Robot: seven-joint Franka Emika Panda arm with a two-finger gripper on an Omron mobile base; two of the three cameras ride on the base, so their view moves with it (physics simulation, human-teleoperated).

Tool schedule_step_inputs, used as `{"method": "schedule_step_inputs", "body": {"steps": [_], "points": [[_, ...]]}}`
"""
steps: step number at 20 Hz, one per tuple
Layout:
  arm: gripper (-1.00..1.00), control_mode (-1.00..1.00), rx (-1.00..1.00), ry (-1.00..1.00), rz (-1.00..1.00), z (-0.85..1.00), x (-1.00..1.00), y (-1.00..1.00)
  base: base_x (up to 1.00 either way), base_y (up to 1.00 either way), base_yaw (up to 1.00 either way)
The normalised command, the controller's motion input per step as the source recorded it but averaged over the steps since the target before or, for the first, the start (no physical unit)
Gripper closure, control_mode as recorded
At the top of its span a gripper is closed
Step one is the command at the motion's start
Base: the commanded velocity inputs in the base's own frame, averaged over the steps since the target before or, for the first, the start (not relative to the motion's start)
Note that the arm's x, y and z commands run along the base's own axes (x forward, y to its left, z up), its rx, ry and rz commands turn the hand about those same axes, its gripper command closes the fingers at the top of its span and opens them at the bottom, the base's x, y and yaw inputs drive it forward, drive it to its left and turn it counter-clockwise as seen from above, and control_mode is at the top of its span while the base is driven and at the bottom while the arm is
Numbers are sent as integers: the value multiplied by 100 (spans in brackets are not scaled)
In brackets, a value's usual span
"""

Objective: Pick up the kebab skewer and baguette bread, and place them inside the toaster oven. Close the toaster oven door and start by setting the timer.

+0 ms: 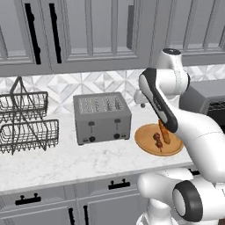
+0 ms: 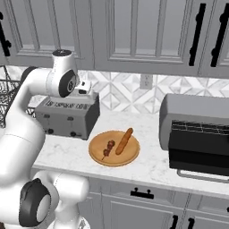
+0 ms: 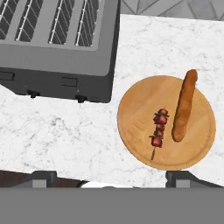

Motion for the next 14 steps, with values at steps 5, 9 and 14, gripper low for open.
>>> {"method": "schedule_step_inputs", "body": {"steps": [5, 9, 14], "points": [[-100, 100, 0, 0, 0, 0, 0, 0, 2, -73, 0], [-100, 100, 0, 0, 0, 0, 0, 0, 12, -66, -1], [-100, 100, 0, 0, 0, 0, 0, 0, 3, -8, 0]]}}
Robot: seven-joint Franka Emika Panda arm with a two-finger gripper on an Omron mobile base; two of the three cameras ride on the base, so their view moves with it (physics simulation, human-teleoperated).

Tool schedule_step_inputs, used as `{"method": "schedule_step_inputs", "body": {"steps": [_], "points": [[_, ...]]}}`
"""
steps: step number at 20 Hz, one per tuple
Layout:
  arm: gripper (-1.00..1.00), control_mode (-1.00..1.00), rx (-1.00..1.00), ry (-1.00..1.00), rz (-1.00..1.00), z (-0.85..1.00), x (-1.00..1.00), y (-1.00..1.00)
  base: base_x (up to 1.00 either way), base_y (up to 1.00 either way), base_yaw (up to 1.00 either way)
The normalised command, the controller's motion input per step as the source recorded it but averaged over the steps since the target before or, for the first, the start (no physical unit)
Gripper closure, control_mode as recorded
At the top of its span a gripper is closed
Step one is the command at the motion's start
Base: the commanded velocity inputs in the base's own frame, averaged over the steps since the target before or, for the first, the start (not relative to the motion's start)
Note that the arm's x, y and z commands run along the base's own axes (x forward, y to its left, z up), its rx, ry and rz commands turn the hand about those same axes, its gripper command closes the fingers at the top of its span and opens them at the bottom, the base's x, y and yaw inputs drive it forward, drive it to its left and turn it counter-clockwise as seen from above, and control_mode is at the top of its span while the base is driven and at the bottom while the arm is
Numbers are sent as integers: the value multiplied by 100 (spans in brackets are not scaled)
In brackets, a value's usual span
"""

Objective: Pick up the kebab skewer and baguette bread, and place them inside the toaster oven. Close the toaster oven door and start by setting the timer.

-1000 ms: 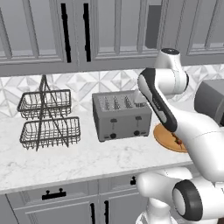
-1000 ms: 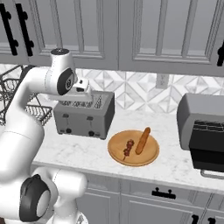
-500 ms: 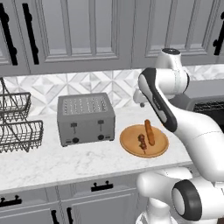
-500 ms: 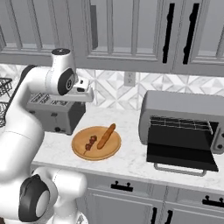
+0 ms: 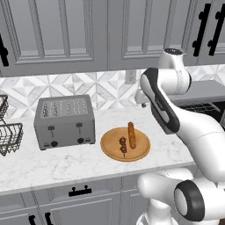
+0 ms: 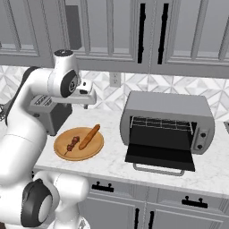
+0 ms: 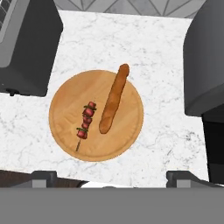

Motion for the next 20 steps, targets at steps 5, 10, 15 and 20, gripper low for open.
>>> {"method": "schedule_step_inputs", "body": {"steps": [5, 10, 15, 20], "points": [[-100, 100, 0, 0, 0, 0, 0, 0, 0, 0, 0], [-100, -100, 0, 0, 0, 0, 0, 0, 0, 0, 0], [-100, -100, 0, 0, 0, 0, 0, 0, 0, 0, 0], [-100, -100, -1, -1, 5, -9, -15, -25, 0, 0, 0]]}}
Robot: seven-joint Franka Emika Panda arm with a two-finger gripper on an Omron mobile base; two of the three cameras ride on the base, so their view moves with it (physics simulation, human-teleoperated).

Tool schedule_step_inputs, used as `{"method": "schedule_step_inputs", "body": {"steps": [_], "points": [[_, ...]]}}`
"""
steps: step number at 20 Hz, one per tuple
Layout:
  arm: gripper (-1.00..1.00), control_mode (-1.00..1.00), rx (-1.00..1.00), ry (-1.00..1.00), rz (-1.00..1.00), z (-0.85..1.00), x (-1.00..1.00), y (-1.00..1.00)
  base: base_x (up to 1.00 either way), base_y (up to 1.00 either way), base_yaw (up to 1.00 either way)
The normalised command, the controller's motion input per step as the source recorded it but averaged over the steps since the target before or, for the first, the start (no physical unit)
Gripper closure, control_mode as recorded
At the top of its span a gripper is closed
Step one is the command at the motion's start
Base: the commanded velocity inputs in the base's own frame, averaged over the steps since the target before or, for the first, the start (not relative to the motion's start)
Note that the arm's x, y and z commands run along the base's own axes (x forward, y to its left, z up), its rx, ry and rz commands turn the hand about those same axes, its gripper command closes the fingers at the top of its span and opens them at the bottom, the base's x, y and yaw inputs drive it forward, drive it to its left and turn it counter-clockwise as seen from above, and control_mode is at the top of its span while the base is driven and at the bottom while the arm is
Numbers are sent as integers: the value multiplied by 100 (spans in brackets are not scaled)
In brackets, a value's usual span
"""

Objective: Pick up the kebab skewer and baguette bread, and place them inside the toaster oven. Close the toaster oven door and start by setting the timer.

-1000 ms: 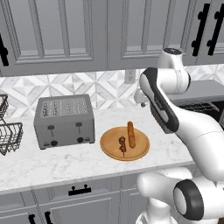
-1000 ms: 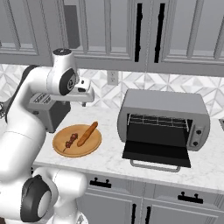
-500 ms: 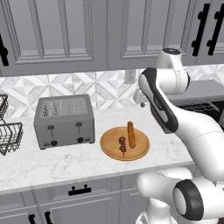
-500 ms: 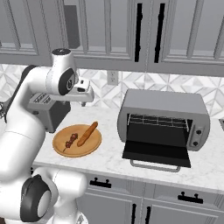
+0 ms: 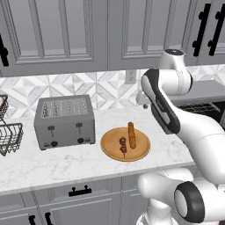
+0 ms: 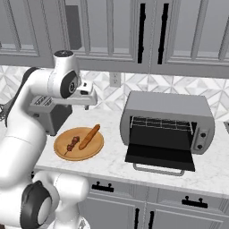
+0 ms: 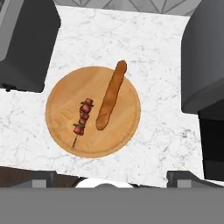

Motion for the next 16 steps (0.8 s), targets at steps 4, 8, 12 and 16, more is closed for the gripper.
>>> {"method": "schedule_step_inputs", "body": {"steps": [4, 8, 12, 16], "points": [[-100, -100, 15, -36, 43, 0, -69, -100, 0, 0, 0], [-100, -100, 12, -39, 52, 0, -43, -100, 0, 0, 0], [-100, -100, 13, -43, 52, -1, -16, -100, 0, 0, 0], [-100, -100, 15, -39, 47, -6, 2, -100, 0, 0, 0]]}}
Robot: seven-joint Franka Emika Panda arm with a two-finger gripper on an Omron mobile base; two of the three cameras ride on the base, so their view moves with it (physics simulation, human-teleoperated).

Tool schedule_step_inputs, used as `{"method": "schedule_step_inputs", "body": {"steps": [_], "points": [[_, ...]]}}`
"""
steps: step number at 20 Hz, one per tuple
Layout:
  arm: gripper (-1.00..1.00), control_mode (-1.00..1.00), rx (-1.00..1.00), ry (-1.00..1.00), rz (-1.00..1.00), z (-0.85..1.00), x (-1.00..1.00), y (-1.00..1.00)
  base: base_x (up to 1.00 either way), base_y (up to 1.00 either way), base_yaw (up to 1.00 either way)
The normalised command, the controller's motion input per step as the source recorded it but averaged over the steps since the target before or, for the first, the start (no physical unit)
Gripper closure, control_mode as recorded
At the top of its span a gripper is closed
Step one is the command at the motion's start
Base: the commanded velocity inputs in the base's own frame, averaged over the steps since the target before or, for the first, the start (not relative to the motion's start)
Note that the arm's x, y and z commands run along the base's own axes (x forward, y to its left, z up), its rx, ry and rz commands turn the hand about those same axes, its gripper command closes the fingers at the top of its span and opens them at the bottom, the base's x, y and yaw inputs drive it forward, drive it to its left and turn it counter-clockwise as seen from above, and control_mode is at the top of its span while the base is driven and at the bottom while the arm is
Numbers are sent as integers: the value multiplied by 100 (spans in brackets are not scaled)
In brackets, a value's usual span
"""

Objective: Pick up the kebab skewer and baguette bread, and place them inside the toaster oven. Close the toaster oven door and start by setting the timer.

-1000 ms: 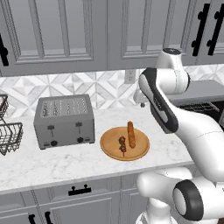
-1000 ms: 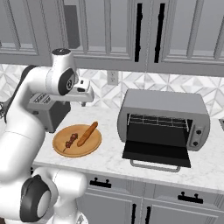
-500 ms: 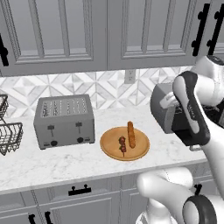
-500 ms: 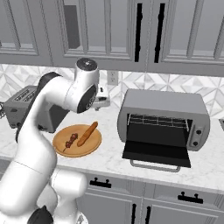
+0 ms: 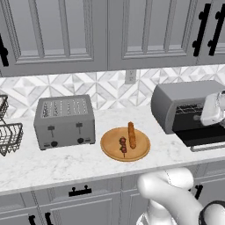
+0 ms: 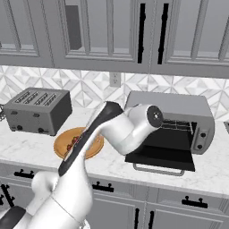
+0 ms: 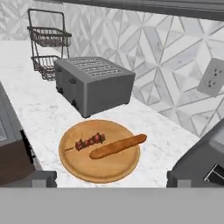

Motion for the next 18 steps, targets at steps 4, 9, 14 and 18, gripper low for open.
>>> {"method": "schedule_step_inputs", "body": {"steps": [4, 9, 14, 18], "points": [[-100, -100, 16, -23, 27, -24, 33, -70, 0, 0, 0], [-100, -100, 26, -15, 5, -25, 50, -30, 0, 0, 0], [-100, -100, 25, -15, -4, -38, 38, -28, 0, 0, 0], [-100, -100, 6, -9, -15, -20, 52, -28, 0, 0, 0]]}}
